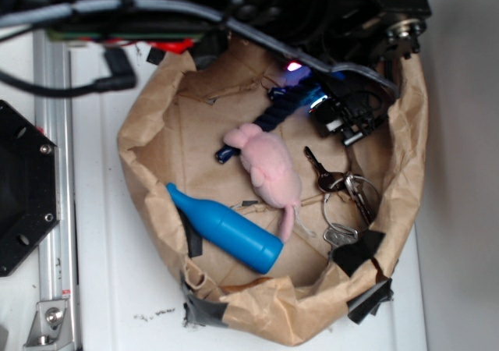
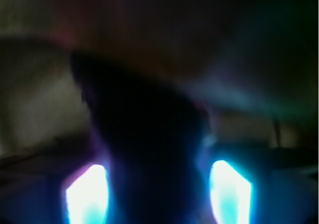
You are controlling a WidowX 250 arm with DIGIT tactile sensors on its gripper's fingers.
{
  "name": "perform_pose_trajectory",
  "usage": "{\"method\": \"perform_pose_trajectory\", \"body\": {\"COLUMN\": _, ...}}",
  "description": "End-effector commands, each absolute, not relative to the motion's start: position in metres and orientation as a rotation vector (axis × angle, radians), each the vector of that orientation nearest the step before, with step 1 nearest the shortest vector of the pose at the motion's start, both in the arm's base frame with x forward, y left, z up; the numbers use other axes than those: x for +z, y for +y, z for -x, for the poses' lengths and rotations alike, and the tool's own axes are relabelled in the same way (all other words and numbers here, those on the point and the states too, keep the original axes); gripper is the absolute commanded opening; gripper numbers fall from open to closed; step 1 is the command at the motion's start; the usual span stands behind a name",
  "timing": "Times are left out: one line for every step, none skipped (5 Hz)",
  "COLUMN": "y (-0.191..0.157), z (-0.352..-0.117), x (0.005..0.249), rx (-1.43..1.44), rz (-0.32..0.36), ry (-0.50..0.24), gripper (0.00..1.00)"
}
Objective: Grab the blue rope.
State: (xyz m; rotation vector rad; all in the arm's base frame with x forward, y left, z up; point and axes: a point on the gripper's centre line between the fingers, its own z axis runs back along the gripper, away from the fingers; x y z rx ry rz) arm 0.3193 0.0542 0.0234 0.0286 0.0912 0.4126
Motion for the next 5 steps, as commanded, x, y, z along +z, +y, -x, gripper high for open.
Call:
{"method": "perform_pose_trajectory", "body": {"y": 0.04, "z": -0.312, "x": 0.076, "rx": 0.255, "rz": -0.079, "ry": -0.043, "gripper": 0.0}}
{"method": "perform_pose_trajectory", "body": {"y": 0.03, "z": -0.29, "x": 0.126, "rx": 0.183, "rz": -0.051, "ry": -0.132, "gripper": 0.0}}
{"method": "perform_pose_trajectory", "body": {"y": 0.027, "z": -0.265, "x": 0.173, "rx": 0.053, "rz": -0.08, "ry": -0.115, "gripper": 0.0}}
{"method": "perform_pose_trajectory", "body": {"y": 0.029, "z": -0.257, "x": 0.185, "rx": 0.007, "rz": -0.072, "ry": -0.058, "gripper": 0.0}}
{"method": "perform_pose_trajectory", "body": {"y": 0.028, "z": -0.256, "x": 0.178, "rx": 0.035, "rz": -0.076, "ry": -0.033, "gripper": 0.0}}
